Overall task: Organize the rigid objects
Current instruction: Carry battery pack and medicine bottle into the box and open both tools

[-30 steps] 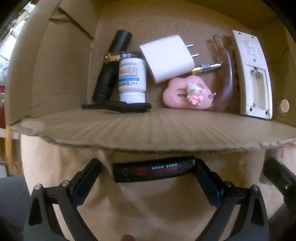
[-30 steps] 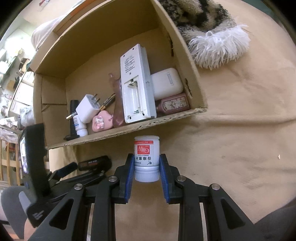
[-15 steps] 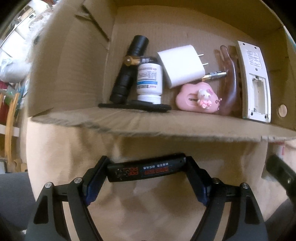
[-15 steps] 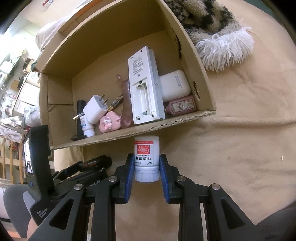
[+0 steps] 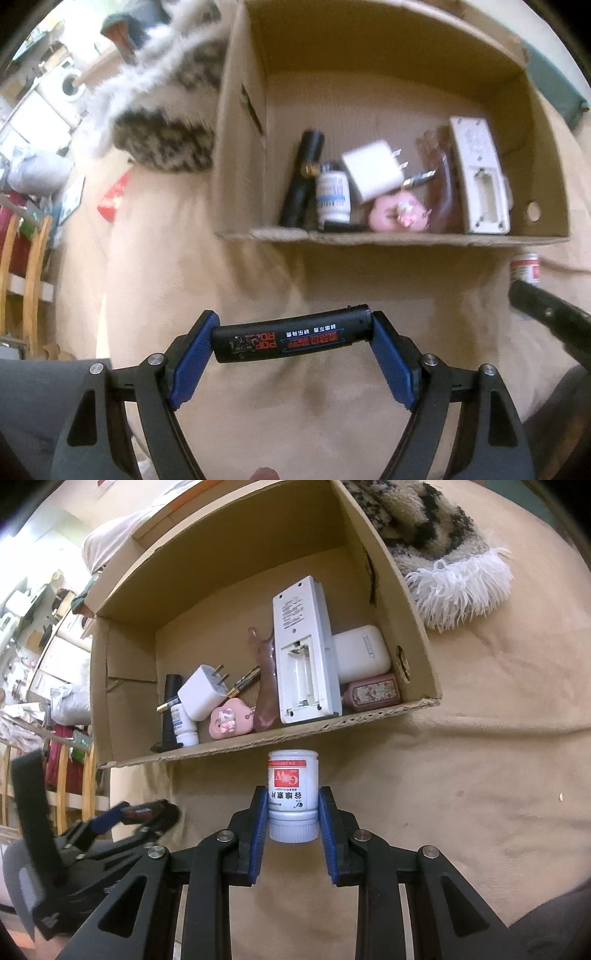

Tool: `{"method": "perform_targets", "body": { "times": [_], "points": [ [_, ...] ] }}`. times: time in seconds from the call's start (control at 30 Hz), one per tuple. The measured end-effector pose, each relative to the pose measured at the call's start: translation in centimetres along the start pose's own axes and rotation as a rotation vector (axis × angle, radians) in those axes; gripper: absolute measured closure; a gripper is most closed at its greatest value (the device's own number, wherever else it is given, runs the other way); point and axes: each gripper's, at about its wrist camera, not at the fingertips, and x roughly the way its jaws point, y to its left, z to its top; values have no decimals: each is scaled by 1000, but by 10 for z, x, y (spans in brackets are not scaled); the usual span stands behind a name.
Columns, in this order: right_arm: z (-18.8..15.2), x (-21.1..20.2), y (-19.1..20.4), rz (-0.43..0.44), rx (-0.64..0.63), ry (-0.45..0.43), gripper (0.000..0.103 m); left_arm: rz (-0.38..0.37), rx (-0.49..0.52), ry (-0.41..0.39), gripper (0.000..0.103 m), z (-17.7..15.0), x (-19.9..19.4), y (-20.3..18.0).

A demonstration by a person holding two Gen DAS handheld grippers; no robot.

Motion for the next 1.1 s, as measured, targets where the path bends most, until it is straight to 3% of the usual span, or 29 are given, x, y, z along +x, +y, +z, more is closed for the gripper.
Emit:
{"method": "perform_targets", "body": {
  "times": [0.3, 0.57, 0.7, 1.1],
  "points": [
    [1, -23, 6, 51, -31, -71, 74, -56, -37, -119, 23, 16, -53, 14],
    [2, -43, 11, 56, -54, -99, 74, -96, -54, -167, 23, 52, -60, -7],
    [3, -59, 14, 92, -49, -156, 74, -91, -34, -183, 23, 64, -56, -10],
    [69, -69, 33, 94, -119, -215, 74, -102, -16, -175, 23, 100, -36, -27]
  ]
}}
